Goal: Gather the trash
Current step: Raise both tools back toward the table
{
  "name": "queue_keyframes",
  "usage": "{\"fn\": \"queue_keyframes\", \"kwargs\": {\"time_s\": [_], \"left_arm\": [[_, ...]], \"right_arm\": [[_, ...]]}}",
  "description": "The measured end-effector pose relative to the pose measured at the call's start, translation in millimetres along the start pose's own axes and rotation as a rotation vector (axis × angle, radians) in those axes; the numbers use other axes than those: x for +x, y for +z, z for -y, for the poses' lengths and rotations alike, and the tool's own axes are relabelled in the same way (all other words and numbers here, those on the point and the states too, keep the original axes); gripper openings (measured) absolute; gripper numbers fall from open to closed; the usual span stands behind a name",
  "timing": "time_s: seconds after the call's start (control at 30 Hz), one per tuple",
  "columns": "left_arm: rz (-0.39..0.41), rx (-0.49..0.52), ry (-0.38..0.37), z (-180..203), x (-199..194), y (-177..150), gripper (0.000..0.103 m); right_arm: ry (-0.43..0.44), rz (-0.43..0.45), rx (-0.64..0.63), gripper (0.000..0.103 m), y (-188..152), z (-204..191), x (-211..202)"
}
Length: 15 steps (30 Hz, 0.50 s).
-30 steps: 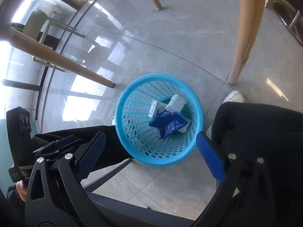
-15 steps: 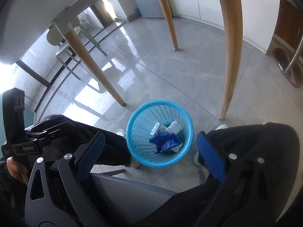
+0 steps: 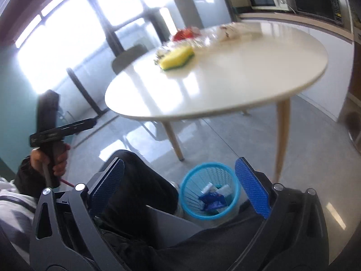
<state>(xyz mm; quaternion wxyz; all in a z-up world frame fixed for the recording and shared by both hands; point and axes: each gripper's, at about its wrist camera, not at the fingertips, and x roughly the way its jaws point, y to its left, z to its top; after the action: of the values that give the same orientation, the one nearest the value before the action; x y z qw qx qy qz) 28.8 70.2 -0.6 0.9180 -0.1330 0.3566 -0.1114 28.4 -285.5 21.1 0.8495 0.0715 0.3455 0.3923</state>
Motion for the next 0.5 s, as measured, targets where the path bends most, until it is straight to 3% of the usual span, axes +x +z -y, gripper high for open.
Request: {"fn": "queue_keyframes", "kwargs": {"time_s": [0.13,0.23,0.33,0.5], "left_arm": [[0.032,-0.008,0.023,0,-4,45,0.097],[0.037,-0.002,0.074,-3,7,77,0.097],[0.038,0.003,0.112,-8,18,107,0.097],[0.030,-0.005,0.164,-12,45,146,0.097]], "right_arm": [[0.093,0.101,-0.041,0.094,54,-4,-25],[0.090,0.139,-0.014,0.094,94,8,-23],[0.036,0.131,0.010,0.094,130,29,-2],[0.065,0.096,0.071,0.094,171,57,53]]}}
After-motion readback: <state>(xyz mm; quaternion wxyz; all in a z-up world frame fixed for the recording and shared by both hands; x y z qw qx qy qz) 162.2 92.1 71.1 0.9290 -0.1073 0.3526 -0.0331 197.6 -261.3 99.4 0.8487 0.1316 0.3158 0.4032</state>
